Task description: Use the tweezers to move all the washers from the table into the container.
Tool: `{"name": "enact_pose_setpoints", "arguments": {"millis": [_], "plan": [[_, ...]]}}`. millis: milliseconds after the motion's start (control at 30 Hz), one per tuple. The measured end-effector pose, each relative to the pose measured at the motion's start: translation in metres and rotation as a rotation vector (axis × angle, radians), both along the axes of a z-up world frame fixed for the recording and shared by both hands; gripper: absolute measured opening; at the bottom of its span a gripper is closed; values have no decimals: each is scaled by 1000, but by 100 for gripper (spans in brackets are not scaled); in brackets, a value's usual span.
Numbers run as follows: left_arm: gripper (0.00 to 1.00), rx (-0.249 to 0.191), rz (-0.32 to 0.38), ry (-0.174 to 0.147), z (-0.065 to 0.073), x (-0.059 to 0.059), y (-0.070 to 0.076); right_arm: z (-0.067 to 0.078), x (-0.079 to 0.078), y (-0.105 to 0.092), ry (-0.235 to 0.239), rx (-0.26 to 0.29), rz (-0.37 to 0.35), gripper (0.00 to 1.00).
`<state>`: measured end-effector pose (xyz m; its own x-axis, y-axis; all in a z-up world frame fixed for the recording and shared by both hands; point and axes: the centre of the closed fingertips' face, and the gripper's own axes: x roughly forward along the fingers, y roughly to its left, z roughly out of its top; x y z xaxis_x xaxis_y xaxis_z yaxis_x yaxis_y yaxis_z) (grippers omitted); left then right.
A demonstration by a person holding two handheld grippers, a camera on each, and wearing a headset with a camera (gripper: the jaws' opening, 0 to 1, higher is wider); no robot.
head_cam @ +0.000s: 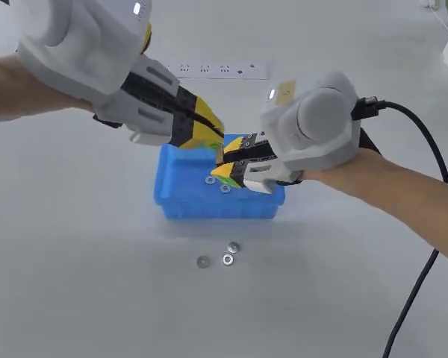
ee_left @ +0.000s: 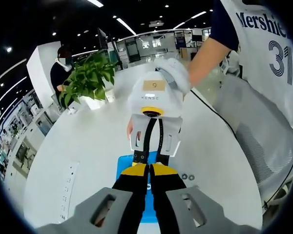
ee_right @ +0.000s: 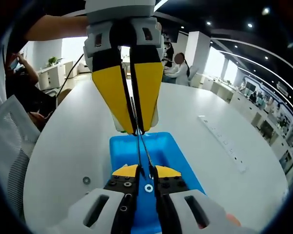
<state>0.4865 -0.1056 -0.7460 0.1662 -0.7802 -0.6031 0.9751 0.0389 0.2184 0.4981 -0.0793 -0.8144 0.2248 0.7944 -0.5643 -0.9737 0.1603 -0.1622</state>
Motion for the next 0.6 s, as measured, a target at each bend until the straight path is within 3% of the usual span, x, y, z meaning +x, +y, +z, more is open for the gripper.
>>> {"name": "enact_pose_setpoints", "arguments": {"millis": [267, 467, 500, 600], "plan": [[5, 26, -25, -36, 13, -32, -1, 10, -31, 0, -29, -12, 40, 13], [5, 27, -30, -29, 15, -57, 3, 10, -49, 5, -14, 3, 49, 13], [5, 9, -23, -9, 15, -62, 3, 9, -52, 6, -9, 5, 52, 13], [5, 4, -8, 0, 10, -70, 5, 3, -61, 7, -1, -7, 55, 13]]}}
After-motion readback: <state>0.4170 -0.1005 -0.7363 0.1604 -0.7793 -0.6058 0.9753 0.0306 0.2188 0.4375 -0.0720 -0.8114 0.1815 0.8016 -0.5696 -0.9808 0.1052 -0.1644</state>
